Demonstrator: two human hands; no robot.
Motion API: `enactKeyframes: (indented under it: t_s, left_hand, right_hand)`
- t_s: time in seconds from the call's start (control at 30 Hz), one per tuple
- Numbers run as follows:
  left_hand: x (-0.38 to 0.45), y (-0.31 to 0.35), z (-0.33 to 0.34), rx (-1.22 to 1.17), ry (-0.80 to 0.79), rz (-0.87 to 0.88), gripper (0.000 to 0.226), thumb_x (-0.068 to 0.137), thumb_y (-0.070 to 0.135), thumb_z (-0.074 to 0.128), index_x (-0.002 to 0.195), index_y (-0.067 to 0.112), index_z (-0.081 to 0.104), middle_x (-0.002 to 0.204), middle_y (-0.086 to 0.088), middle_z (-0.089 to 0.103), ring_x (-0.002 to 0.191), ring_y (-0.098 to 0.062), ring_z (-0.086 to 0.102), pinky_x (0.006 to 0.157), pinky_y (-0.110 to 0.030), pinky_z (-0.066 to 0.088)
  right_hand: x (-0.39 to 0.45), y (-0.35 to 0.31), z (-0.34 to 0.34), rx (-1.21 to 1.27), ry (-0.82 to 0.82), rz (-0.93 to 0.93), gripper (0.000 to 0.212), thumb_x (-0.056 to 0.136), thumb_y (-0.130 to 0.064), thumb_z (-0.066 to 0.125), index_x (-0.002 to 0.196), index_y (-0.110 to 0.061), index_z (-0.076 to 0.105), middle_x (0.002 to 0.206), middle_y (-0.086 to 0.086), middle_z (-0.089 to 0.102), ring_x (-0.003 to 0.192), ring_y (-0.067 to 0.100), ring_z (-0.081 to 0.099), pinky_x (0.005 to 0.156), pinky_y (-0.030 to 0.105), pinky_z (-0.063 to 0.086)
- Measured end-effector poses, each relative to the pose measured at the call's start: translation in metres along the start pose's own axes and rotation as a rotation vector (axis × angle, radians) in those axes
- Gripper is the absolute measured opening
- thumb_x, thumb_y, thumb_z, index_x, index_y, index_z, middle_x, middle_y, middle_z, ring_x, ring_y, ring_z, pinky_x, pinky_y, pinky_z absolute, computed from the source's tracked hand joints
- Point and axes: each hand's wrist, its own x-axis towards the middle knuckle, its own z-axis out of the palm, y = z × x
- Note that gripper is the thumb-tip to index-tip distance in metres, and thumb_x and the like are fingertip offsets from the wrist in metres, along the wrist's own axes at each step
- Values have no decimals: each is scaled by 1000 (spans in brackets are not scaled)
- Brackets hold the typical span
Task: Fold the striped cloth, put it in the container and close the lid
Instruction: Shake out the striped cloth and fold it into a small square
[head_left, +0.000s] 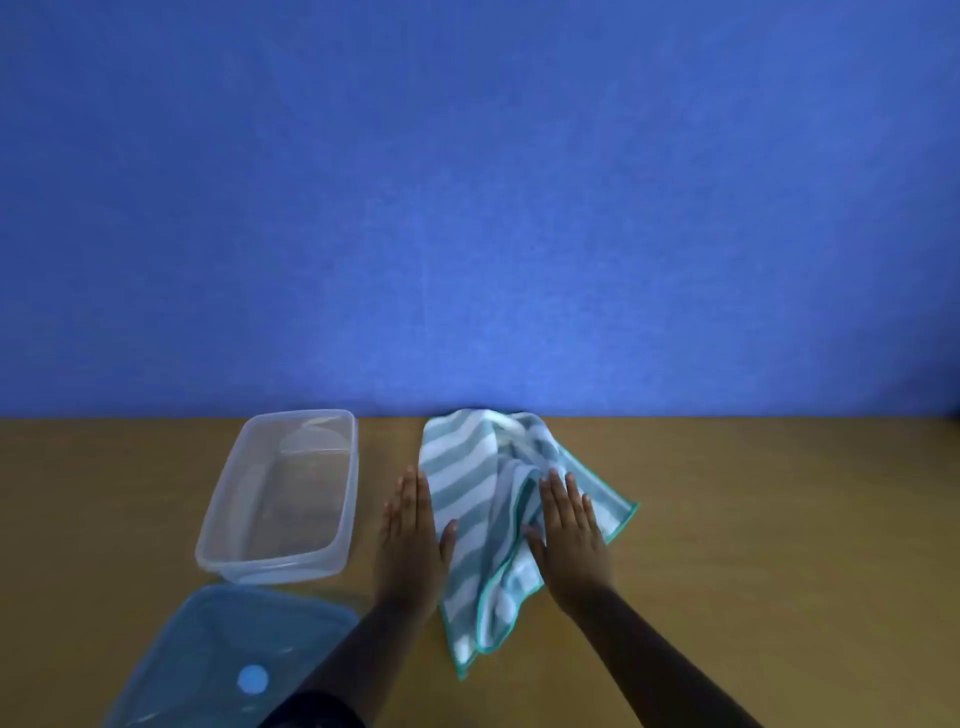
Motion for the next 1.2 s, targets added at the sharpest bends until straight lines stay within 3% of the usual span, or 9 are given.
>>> enactKeyframes:
  t_s: [0.23,0.33,0.4,0.47,0.67,0.87,0.93,1.03,1.2]
  left_hand:
    - [-36,-3,24,-90,-66,-25,66,79,38,37,120,-9,54,123,-25,61,109,-38,62,101,-28,23]
    - [-53,-4,31,-118,-88,-31,64,74,33,38,123,-6,50,117,-25,64,111,-34,60,113,-15,0]
    - [-64,-3,36,-134,-101,-48,58,78,32,37,124,-2,47,110,-24,67,106,-34,62,113,-15,-5]
    - [-72,-3,40,-111,-49,-18,52,95,35,23,122,-2,47,107,-25,69,105,-35,61,114,-16,-3]
    - [-73,-5,45,-54,-79,4,77,98,41,5,106,-5,66,109,-20,69,107,-33,61,114,-18,-4]
    - [-74,-8,50,-3,-35,5,77,97,39,5,101,-2,70,108,-18,71,93,-32,70,99,-35,27]
    - [-74,-7,48,2,-31,11,76,97,38,6,99,-2,71,106,-18,71,91,-32,71,90,-37,33]
    - [-71,-7,49,-6,-11,16,76,96,38,6,100,-2,71,107,-18,71,102,-31,65,110,-28,19]
    - [-70,-8,53,-14,25,27,75,96,39,8,102,-2,70,109,-17,70,109,-31,55,109,-27,21]
  right_hand:
    - [-27,-3,15,98,-147,27,64,88,-48,32,122,-1,58,130,12,59,125,27,51,111,27,5]
    - [-40,-1,25,140,-91,19,57,82,-39,58,125,-2,56,133,12,56,144,6,3,111,25,2]
    - [-52,-2,32,129,-71,-2,56,86,-42,50,125,-3,57,132,12,57,142,3,-16,111,24,3]
    - [-64,-4,39,138,-37,-16,61,93,-48,29,124,-3,58,131,11,58,142,3,-16,111,24,6]
    - [-71,0,43,199,0,-19,56,85,-40,47,128,-4,54,138,7,49,140,-5,-16,110,22,7]
    - [-73,1,40,194,-88,1,55,84,-41,40,124,-8,59,134,2,53,123,20,54,110,21,11]
    - [-72,2,40,211,-92,13,54,88,-42,37,125,-9,58,135,0,51,131,12,40,110,21,10]
    - [-71,4,44,237,-84,14,59,96,-47,18,130,-10,51,139,-1,43,140,1,11,111,22,10]
    - [-70,5,44,222,-113,13,60,96,-45,19,129,-9,54,139,3,48,141,5,19,111,23,10]
